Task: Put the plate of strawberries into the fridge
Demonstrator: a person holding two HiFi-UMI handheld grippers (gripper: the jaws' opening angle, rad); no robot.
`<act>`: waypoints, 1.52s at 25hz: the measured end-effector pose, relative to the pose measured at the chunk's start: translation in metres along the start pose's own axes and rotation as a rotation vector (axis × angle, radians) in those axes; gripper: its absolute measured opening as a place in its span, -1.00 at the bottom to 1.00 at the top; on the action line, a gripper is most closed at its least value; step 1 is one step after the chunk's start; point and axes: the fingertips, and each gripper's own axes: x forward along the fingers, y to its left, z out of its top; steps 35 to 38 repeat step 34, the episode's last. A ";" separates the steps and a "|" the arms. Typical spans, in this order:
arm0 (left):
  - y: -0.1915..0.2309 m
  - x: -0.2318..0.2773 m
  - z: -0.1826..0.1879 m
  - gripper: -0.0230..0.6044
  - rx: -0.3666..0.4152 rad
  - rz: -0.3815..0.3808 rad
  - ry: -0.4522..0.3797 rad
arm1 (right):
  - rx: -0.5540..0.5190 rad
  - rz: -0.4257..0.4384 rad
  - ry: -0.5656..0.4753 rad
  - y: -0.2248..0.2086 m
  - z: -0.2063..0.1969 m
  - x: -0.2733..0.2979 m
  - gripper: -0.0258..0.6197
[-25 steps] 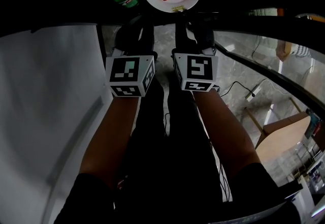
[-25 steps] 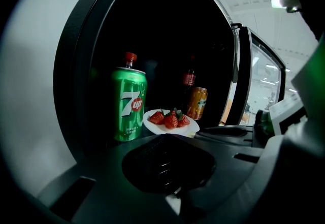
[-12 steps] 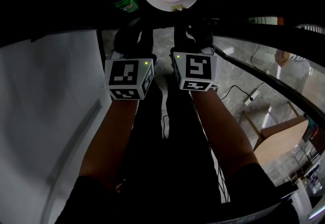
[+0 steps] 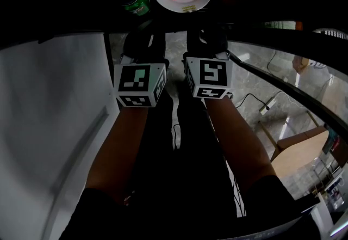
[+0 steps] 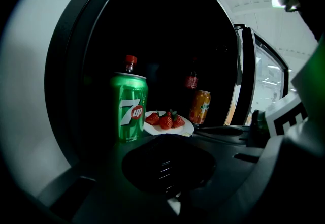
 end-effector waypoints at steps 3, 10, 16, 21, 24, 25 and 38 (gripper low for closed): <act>-0.002 -0.001 0.003 -0.91 0.005 -0.001 -0.004 | 0.000 0.000 -0.014 -0.002 0.004 -0.007 -0.79; -0.010 -0.008 0.013 -0.91 0.016 -0.005 -0.022 | 0.003 -0.021 -0.028 -0.014 0.014 -0.023 -0.79; -0.021 -0.018 0.029 -0.91 0.030 -0.016 -0.041 | 0.002 -0.033 -0.038 -0.020 0.028 -0.040 -0.80; -0.026 -0.027 0.042 -0.91 0.041 -0.009 -0.052 | 0.002 -0.036 -0.051 -0.023 0.043 -0.056 -0.80; -0.030 -0.031 0.049 -0.91 0.048 -0.007 -0.060 | 0.001 -0.030 -0.062 -0.024 0.051 -0.064 -0.80; -0.031 -0.032 0.051 -0.91 0.051 -0.006 -0.062 | 0.002 -0.029 -0.065 -0.024 0.053 -0.067 -0.80; -0.039 -0.042 0.057 -0.91 0.054 0.005 -0.068 | 0.015 -0.024 -0.057 -0.029 0.062 -0.083 -0.80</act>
